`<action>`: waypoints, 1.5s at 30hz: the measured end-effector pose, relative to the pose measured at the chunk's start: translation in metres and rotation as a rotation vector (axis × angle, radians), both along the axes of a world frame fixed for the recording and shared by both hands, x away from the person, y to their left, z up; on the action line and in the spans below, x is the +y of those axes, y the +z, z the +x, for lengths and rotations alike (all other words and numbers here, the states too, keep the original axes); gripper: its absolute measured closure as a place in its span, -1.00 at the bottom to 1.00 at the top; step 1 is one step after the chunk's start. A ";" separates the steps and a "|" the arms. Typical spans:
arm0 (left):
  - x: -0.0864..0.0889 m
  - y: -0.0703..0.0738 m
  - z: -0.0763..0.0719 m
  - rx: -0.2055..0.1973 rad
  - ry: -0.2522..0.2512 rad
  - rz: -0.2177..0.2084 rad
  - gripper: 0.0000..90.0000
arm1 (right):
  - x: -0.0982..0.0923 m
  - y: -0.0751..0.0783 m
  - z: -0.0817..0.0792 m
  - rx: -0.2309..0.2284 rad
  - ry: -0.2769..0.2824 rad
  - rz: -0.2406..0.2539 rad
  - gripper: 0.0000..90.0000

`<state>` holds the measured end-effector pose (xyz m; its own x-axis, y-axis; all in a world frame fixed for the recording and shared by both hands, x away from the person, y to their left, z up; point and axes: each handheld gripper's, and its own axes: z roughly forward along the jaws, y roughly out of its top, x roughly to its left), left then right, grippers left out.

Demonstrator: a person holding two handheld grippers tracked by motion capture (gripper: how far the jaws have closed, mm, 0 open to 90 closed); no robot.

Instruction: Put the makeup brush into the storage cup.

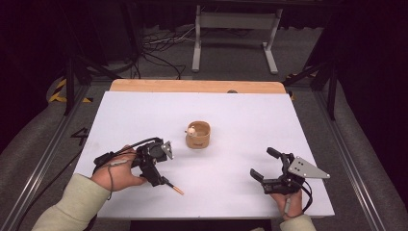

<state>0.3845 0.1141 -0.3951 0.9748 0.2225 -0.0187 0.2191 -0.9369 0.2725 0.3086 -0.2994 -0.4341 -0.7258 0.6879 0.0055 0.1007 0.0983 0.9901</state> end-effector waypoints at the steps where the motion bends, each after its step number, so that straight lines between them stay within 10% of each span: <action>1: 0.000 -0.002 0.000 0.004 -0.003 0.005 -0.68 | 0.000 0.000 0.000 0.001 0.000 0.000 -0.95; 45: -0.005 -0.026 -0.002 0.018 -0.070 0.041 -0.26 | 0.001 0.000 0.000 0.008 0.017 0.005 -0.94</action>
<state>0.3826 0.1091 -0.4212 0.9875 0.1548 -0.0289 0.1573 -0.9605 0.2298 0.3085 -0.2987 -0.4343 -0.7371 0.6757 0.0148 0.1071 0.0952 0.9897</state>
